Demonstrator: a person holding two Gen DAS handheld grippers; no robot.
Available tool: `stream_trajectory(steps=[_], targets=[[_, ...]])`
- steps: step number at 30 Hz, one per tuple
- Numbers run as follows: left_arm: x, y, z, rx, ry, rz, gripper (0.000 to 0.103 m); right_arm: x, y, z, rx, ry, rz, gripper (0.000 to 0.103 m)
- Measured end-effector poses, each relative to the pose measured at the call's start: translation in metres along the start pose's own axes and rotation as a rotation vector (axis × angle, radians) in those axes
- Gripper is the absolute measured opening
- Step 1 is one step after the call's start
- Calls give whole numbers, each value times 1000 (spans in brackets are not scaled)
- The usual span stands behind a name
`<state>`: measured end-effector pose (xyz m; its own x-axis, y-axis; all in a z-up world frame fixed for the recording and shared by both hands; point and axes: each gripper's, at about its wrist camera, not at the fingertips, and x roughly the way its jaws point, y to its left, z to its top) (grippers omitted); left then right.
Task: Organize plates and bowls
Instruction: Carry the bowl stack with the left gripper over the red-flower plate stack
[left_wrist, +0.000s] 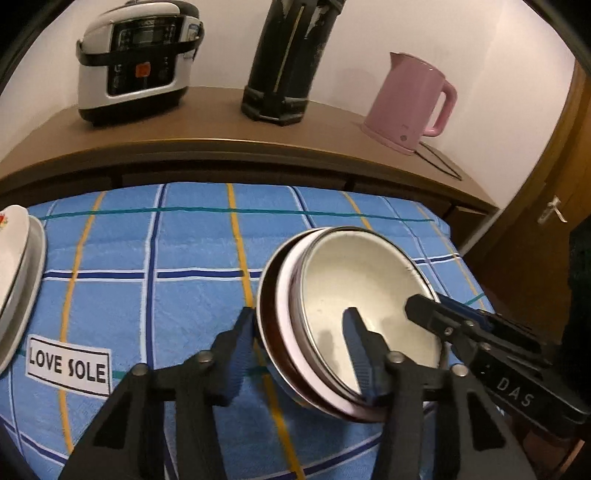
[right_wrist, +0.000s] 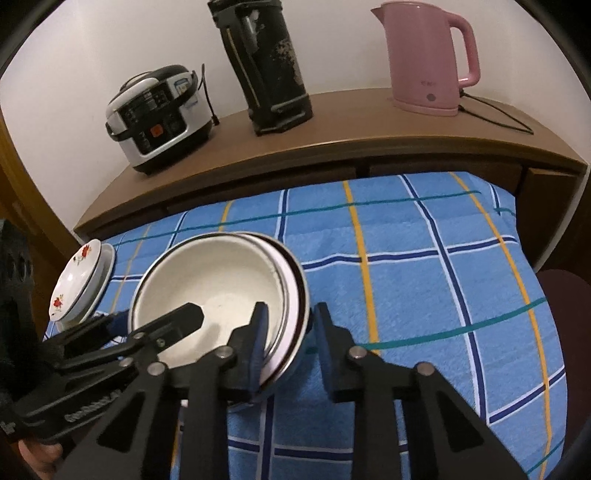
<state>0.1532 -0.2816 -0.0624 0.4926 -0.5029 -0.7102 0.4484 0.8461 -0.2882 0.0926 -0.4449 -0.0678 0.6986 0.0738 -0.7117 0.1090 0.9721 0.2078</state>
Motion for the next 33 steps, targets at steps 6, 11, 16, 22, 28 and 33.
stream_trajectory(steps=[6, 11, 16, 22, 28, 33], targets=[[-6, 2, -2, -14, -20, 57, 47, 5, 8, 3, 6, 15, 8, 21], [-22, 6, 0, -20, -51, 68, 47, 9, 14, 2, 8, 30, 25, 18], [-22, 14, -1, -41, -36, 70, 47, 9, 20, 4, -2, 31, 22, 16], [-27, 26, -1, -92, -29, 56, 46, 9, 34, 11, -33, 37, 25, 16], [-37, 42, 2, -123, -43, 69, 45, 16, 54, 15, -71, 52, 37, 16], [-45, 57, 2, -145, -48, 78, 44, 21, 71, 18, -95, 62, 52, 16]])
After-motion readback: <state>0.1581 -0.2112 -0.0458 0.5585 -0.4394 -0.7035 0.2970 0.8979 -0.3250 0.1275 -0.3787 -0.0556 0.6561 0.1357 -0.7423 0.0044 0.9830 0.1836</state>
